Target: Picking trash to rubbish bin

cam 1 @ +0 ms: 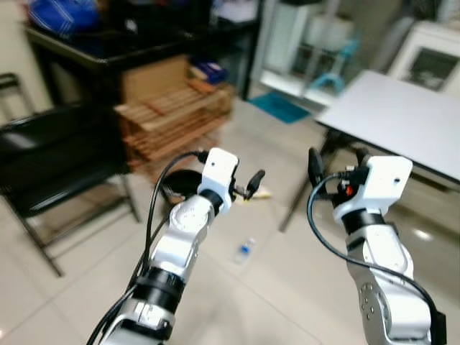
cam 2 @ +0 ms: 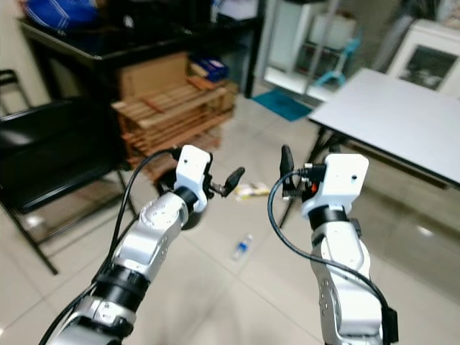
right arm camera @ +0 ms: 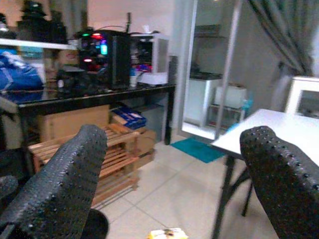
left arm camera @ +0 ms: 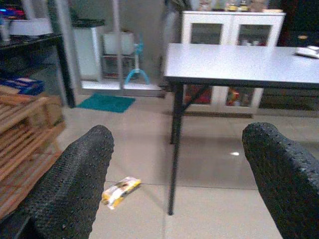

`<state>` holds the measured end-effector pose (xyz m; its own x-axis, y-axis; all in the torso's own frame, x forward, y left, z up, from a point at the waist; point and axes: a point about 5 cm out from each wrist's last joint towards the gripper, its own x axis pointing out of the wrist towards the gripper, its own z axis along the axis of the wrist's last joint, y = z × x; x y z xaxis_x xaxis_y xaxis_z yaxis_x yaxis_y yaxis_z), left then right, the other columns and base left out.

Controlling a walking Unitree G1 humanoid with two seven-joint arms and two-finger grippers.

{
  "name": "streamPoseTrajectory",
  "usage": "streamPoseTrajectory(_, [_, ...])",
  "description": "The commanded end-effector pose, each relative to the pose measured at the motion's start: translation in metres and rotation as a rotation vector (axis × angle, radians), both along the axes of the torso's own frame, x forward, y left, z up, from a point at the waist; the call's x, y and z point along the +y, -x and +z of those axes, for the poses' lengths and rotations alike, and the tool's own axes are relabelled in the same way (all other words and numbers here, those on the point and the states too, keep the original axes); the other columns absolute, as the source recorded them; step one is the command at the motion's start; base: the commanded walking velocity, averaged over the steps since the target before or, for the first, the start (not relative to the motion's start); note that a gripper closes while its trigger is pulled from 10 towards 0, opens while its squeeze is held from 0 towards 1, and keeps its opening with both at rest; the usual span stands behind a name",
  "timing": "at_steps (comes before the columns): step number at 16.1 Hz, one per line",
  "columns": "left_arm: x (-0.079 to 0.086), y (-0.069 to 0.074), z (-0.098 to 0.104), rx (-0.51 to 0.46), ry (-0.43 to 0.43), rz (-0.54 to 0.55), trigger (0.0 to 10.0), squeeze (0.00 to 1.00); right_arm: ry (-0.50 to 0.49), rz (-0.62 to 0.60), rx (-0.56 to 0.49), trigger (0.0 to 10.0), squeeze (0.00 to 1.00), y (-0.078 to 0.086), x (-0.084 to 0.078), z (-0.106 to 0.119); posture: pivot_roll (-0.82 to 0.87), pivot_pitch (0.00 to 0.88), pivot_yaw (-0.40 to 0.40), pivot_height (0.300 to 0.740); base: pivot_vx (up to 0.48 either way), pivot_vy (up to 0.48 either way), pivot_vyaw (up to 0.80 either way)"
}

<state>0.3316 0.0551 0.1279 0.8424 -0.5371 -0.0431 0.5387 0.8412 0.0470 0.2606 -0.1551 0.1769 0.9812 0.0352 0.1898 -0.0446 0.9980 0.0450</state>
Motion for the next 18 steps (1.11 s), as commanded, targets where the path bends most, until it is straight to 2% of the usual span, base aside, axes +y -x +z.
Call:
streamPoseTrajectory(1, [-0.012, 0.0002, 0.0045, -0.006, 0.011, -0.04, 10.0, 0.0, 0.011, -0.031, 0.003, 10.0, 0.0, 0.0007, -0.0089, 0.0002, 0.12, 0.0, -0.056, 0.74, 0.0, -0.412, 0.0])
streamPoseTrajectory(6, [-0.0097, -0.0013, 0.0017, 0.007, 0.008, -0.033, 10.0, 0.0, 0.012, -0.042, 0.008, 10.0, 0.0, 0.0011, -0.0092, -0.0009, 0.13, 0.0, -0.055, 0.74, 0.0, -0.048, 0.0])
streamPoseTrajectory(10, [-0.0099, -0.0022, 0.0007, 0.018, 0.012, -0.04, 10.0, 0.0, 0.015, -0.057, 0.008, 10.0, 0.0, 0.0017, -0.0125, -0.0009, 0.12, 0.0, -0.049, 0.74, 0.0, -0.48, -0.77])
streamPoseTrajectory(18, [-0.0112, -0.0027, -0.0007, 0.027, 0.01, -0.041, 10.0, 0.0, 0.017, -0.063, 0.006, 10.0, 0.0, 0.0041, -0.0131, -0.0013, 0.11, 0.0, -0.046, 0.74, 0.0, -0.475, 0.0])
